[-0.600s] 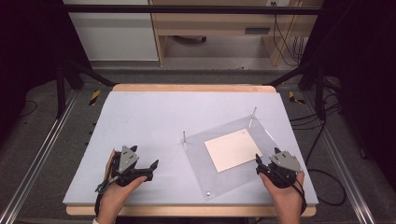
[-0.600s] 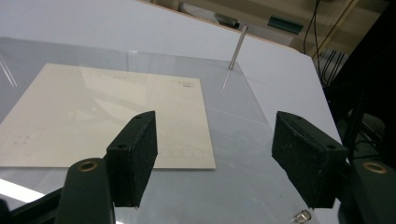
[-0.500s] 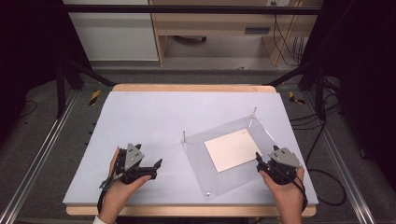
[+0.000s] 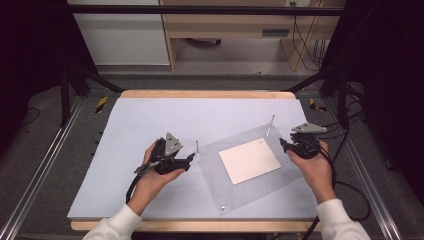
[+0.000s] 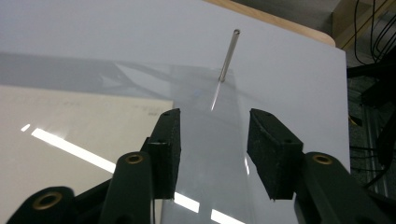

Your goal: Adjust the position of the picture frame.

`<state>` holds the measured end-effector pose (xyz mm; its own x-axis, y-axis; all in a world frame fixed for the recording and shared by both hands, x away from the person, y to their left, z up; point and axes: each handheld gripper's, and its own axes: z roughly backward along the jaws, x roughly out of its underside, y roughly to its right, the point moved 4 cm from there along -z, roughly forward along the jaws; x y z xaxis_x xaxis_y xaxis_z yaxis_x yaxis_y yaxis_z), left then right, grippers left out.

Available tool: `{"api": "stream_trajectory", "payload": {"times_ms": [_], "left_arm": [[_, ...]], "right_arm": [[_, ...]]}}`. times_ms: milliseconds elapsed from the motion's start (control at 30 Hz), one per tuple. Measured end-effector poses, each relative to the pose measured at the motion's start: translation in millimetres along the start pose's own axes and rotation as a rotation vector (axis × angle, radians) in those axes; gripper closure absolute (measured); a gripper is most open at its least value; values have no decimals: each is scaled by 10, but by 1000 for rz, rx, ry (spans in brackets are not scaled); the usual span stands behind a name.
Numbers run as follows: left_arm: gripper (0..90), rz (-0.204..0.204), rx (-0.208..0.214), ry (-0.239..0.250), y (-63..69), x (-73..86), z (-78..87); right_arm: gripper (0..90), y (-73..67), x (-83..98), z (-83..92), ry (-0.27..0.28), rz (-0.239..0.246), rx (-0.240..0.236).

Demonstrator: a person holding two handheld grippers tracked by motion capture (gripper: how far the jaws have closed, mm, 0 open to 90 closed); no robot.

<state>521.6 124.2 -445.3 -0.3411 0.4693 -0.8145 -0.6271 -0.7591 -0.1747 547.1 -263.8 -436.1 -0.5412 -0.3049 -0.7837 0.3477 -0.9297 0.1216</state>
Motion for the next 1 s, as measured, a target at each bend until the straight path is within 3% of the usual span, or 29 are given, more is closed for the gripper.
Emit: {"api": "stream_trajectory", "payload": {"times_ms": [67, 200, 300, 433, 467, 600, 700, 800, 1000], "left_arm": [[339, 53, 3, 14, 2, -26, -103], [403, 81, -27, 2, 26, -15, -271], [431, 115, -42, 11, 48, 9, -348], [448, 153, -58, 12, 56, 62, -428], [458, 164, -58, 16, 56, 78, -442], [466, 179, -57, 22, 77, 121, -464], [483, 186, -55, 33, 87, 133, -457], [499, 172, -61, 37, 113, 131, -457], [537, 190, -53, 49, 115, 118, -444]], "right_arm": [[601, 64, -84, -117, 3, -19, 9], [652, 98, -195, -420, -11, -46, 32], [677, 96, -225, -610, 9, -74, 42], [670, 92, -244, -869, 18, -132, 47], [665, 100, -244, -915, 15, -128, 44], [649, 136, -224, -1106, -8, -167, 58], [664, 152, -252, -1177, -2, -167, 54], [711, 171, -295, -1226, -7, -161, 55], [850, 185, -314, -1332, -33, -166, 48]]}}
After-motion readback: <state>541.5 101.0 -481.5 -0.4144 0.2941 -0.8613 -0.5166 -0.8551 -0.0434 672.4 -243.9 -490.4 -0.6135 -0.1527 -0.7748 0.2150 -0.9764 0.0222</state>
